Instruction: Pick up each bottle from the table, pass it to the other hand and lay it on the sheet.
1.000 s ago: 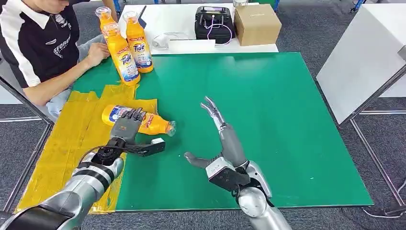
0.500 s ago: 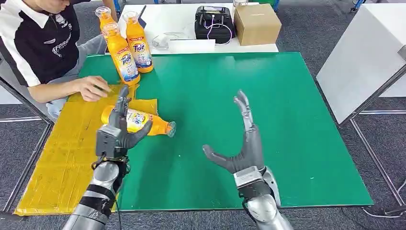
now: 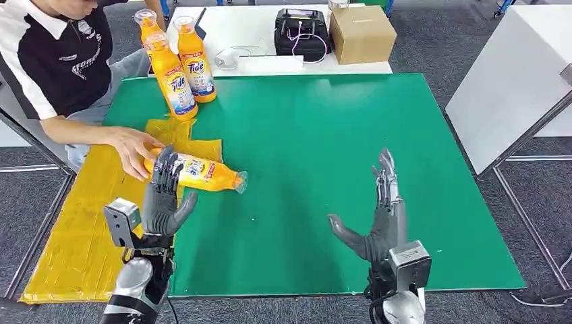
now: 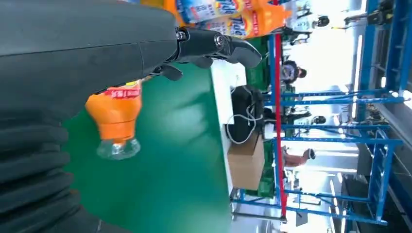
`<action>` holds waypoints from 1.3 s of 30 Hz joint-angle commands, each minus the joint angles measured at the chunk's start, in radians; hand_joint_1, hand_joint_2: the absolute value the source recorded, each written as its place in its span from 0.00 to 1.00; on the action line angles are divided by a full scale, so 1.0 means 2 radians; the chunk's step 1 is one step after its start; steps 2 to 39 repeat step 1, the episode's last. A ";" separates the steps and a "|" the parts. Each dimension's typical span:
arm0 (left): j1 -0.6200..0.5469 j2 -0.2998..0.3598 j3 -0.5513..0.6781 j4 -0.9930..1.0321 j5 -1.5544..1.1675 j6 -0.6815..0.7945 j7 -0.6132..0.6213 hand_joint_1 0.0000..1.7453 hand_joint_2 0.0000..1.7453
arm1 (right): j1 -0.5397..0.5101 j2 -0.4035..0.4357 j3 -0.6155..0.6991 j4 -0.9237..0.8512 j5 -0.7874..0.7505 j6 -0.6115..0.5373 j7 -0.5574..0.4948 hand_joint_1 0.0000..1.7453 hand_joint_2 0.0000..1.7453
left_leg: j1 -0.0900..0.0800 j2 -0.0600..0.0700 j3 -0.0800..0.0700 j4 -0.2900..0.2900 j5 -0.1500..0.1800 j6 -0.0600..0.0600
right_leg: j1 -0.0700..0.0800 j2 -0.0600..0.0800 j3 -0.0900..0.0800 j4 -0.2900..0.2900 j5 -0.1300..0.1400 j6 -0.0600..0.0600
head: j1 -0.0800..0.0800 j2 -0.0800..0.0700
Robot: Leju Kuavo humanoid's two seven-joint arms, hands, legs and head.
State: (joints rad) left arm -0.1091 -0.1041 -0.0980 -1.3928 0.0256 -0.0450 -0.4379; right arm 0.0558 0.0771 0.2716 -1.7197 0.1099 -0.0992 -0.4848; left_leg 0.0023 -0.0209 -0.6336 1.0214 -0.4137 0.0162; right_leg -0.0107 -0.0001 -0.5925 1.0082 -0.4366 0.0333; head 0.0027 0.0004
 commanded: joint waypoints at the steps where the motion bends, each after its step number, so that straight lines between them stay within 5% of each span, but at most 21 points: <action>1: 0.034 0.012 -0.014 -0.014 0.004 -0.015 0.009 0.00 1.00 | 0.014 -0.009 -0.042 0.013 -0.010 0.015 0.016 0.00 1.00 | 0.001 0.001 0.003 -0.001 -0.001 0.000 | 0.001 0.000 0.003 -0.002 0.000 0.000 | 0.000 0.000; 39: 0.034 0.012 -0.014 -0.014 0.004 -0.015 0.009 0.00 1.00 | 0.014 -0.009 -0.042 0.013 -0.010 0.015 0.016 0.00 1.00 | 0.001 0.001 0.003 -0.001 -0.001 0.000 | 0.001 0.000 0.003 -0.002 0.000 0.000 | 0.000 0.000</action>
